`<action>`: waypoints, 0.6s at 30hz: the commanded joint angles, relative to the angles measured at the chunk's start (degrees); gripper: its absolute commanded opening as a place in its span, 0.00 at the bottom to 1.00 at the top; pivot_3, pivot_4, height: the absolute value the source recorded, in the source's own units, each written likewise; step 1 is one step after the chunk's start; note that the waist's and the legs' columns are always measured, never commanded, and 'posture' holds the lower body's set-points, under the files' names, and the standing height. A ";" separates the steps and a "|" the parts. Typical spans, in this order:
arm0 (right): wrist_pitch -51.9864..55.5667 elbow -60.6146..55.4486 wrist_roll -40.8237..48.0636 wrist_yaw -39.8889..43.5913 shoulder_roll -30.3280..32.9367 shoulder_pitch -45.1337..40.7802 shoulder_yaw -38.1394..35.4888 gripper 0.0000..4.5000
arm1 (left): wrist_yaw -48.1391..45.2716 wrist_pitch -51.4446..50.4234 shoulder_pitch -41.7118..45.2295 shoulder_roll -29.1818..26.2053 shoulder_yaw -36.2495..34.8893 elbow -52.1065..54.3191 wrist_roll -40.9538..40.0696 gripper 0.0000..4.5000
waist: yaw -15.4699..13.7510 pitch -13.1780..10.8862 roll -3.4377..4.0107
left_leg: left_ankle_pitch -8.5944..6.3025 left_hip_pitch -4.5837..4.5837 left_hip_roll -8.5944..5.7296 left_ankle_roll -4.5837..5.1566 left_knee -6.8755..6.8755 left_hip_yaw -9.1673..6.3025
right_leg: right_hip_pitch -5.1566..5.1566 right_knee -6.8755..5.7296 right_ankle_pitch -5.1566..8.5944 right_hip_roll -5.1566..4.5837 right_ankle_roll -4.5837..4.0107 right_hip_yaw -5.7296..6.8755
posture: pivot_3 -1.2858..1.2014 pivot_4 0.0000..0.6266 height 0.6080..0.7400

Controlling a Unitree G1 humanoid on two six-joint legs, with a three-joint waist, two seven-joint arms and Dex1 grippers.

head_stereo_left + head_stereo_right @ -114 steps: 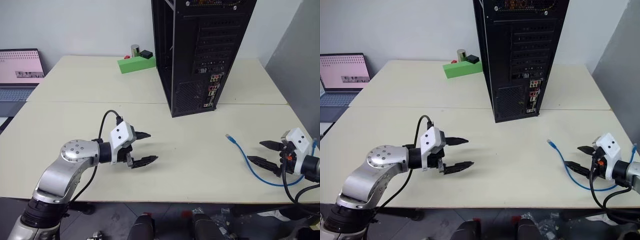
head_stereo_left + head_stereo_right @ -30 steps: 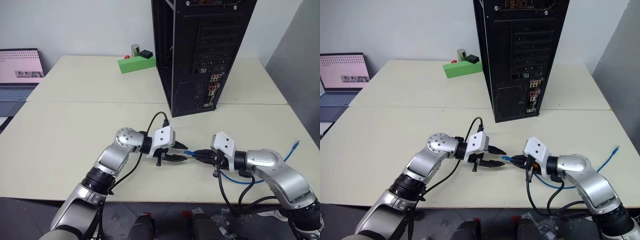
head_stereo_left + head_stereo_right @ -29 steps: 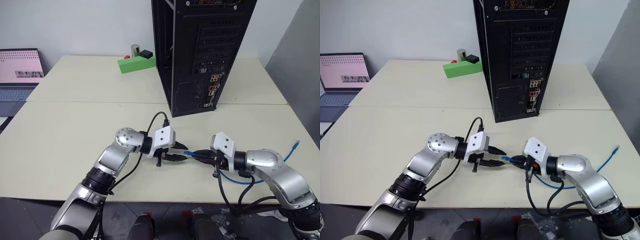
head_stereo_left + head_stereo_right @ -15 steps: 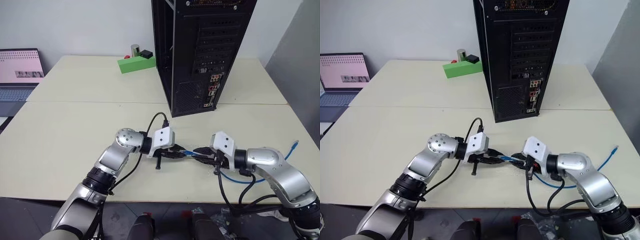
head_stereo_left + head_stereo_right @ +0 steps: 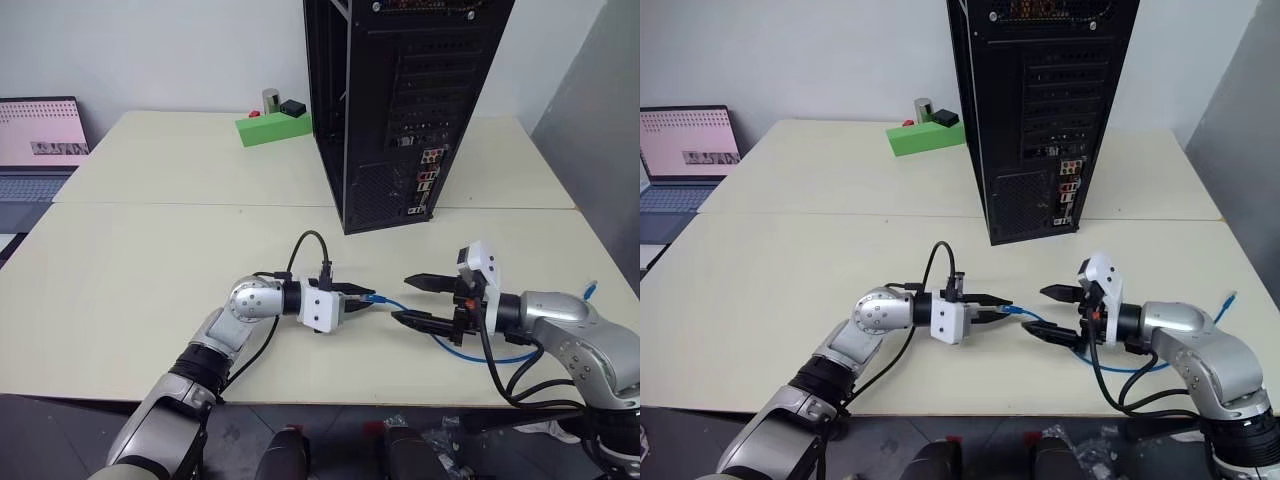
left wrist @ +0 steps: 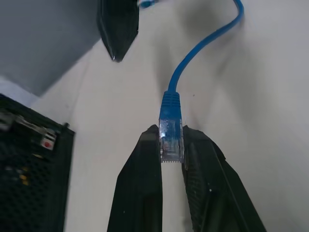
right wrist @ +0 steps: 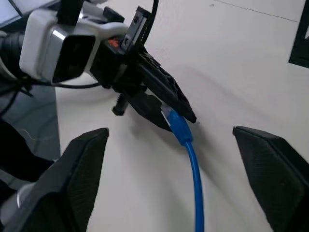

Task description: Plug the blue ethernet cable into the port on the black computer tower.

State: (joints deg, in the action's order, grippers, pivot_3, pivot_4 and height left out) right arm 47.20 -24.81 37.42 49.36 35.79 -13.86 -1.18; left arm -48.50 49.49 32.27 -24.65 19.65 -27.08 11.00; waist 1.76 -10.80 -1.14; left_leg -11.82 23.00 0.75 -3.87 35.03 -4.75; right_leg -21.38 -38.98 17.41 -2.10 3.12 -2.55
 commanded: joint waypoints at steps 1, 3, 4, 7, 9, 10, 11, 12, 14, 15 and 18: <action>2.22 -2.00 3.30 -3.23 -3.66 -0.69 0.90 0.95 | 8.76 13.03 1.40 -0.53 -2.25 -2.16 5.35 0.07 | 0.05 0.00 0.00 | 0.00 -0.01 0.00 0.00 -0.01 -0.01 | -0.01 -0.01 0.00 0.00 0.00 0.01 | 0.52 0.24 1.00; 2.85 -1.46 3.72 -4.08 -4.88 -1.05 1.35 0.95 | 11.45 15.34 1.81 -0.66 -2.52 -3.19 7.34 0.07 | 0.03 0.00 0.00 | 0.00 0.00 0.00 0.00 -0.01 0.00 | -0.01 -0.01 0.00 0.00 0.00 0.01 | 0.52 0.24 1.00; 2.98 -1.08 3.82 -4.42 -5.36 -1.30 1.59 0.95 | 12.68 16.52 2.08 -0.75 -2.61 -3.59 8.21 0.07 | -0.01 0.00 0.00 | 0.00 0.00 0.00 0.00 0.00 -0.01 | -0.01 -0.02 0.00 0.00 0.00 0.02 | 0.52 0.24 1.00; 3.46 -0.19 4.49 -4.99 -6.57 -1.98 1.78 0.95 | 15.50 18.69 2.55 -0.84 -2.64 -3.83 9.87 0.07 | 0.00 0.00 0.00 | 0.00 0.00 -0.03 0.00 0.00 0.00 | -0.01 -0.01 -0.01 -0.02 0.01 0.02 | 0.52 0.24 1.00; 3.56 0.09 4.63 -5.10 -6.94 -2.38 1.84 0.95 | 17.08 19.32 2.89 -0.85 -2.47 -4.05 10.71 0.07 | 0.03 0.00 0.00 | 0.00 0.00 -0.02 0.00 -0.01 -0.01 | -0.02 -0.02 0.00 -0.01 0.01 0.04 | 0.52 0.24 1.00; 3.65 0.17 4.76 -5.27 -7.18 -2.73 1.85 0.95 | 17.94 19.40 3.14 -0.91 -2.53 -4.14 11.32 0.07 | 0.03 0.00 0.00 | 0.00 0.00 -0.02 0.00 -0.01 -0.01 | -0.01 -0.02 0.00 -0.01 0.01 0.04 | 0.52 0.24 1.00; 3.83 0.31 5.08 -5.54 -7.53 -3.17 1.70 0.91 | 18.87 19.35 3.41 -0.96 -2.56 -4.21 11.98 0.07 | 0.04 0.00 0.00 | 0.00 0.00 -0.02 0.00 -0.01 -0.01 | -0.01 -0.02 0.00 -0.01 0.02 0.04 | 0.52 0.24 1.00; 3.96 0.39 5.34 -5.70 -7.76 -3.46 1.57 0.88 | 19.56 19.38 3.60 -1.01 -2.59 -4.25 12.43 0.07 | 0.04 0.00 0.00 | 0.00 0.00 -0.02 0.00 -0.01 -0.01 | -0.01 -0.02 -0.01 -0.01 0.01 0.04 | 0.52 0.24 1.00; 4.12 0.49 5.78 -5.86 -7.84 -3.73 1.44 0.79 | 20.80 19.43 3.86 -1.23 -2.45 -4.39 13.30 0.07 | 0.05 0.00 0.00 | 0.00 0.00 -0.02 0.00 -0.01 -0.01 | -0.02 -0.03 -0.01 -0.01 0.02 0.04 | 0.52 0.24 1.00; 4.23 0.55 6.05 -5.89 -7.77 -3.83 1.30 0.74 | 21.43 19.56 3.94 -1.42 -2.44 -4.47 13.72 0.07 | 0.03 0.00 0.00 | 0.00 0.00 -0.02 0.00 -0.01 -0.02 | -0.01 -0.04 -0.01 -0.01 0.02 0.05 | 0.52 0.24 1.00; 4.62 0.65 6.73 -5.89 -7.53 -4.06 0.72 0.56 | 22.97 20.08 3.84 -2.19 -2.28 -4.59 14.52 0.07 | 0.06 0.00 0.00 | 0.00 0.01 -0.02 0.00 -0.01 -0.01 | -0.01 -0.03 0.00 -0.01 0.02 0.05 | 0.52 0.24 1.00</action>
State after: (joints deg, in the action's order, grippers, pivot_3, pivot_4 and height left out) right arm 51.79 -23.31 42.13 43.44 28.10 -16.98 1.13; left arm -27.58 68.20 35.35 -25.97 18.07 -32.13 25.13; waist 1.82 -10.79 -1.14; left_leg -11.82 23.00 0.73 -3.87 35.02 -4.77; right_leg -21.39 -39.01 17.40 -2.11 3.13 -2.50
